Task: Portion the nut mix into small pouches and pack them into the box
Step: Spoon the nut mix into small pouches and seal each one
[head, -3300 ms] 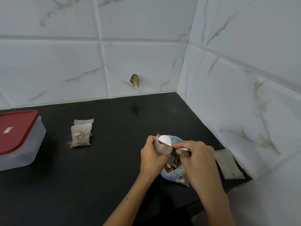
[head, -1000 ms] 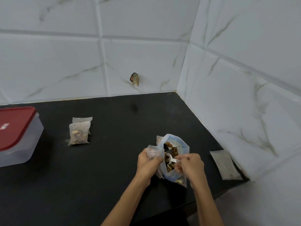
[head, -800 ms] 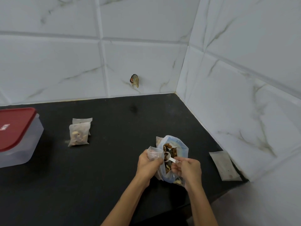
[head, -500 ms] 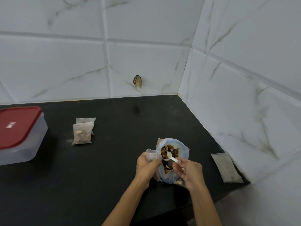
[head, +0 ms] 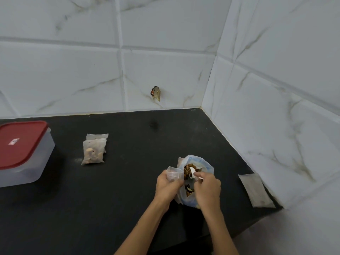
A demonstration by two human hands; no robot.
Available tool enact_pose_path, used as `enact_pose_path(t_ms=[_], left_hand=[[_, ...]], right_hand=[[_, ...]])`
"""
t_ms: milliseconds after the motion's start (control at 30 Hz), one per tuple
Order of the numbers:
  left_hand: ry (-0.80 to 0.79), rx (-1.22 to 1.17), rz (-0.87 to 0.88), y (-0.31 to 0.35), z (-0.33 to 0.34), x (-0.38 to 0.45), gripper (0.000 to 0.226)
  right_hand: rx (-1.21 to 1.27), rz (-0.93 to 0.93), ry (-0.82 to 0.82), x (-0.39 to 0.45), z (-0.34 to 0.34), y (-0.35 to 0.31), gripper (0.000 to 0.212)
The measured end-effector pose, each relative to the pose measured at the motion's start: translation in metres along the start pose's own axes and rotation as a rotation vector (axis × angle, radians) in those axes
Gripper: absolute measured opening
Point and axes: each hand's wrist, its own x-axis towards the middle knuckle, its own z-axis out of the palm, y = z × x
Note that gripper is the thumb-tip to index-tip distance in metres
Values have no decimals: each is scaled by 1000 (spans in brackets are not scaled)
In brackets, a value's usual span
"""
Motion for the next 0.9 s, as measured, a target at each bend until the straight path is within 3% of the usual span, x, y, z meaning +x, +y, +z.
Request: enact_pose_path(t_ms=[267,467,667,900], left_hand=[[-8,-20,8,1,-4,4,16],[-110,-7,10,3,-6,6,13],[-48,10,-18,4,-5,7,23],[-119,72,-38,6,-9,6,37]], right_hand=[[245,203,-189,14,-14,7,26],[463,373,-173,12,-14,12,20],[590,433,-185,13,-12,19,22],[750,491,-218,10,-13,18,23]])
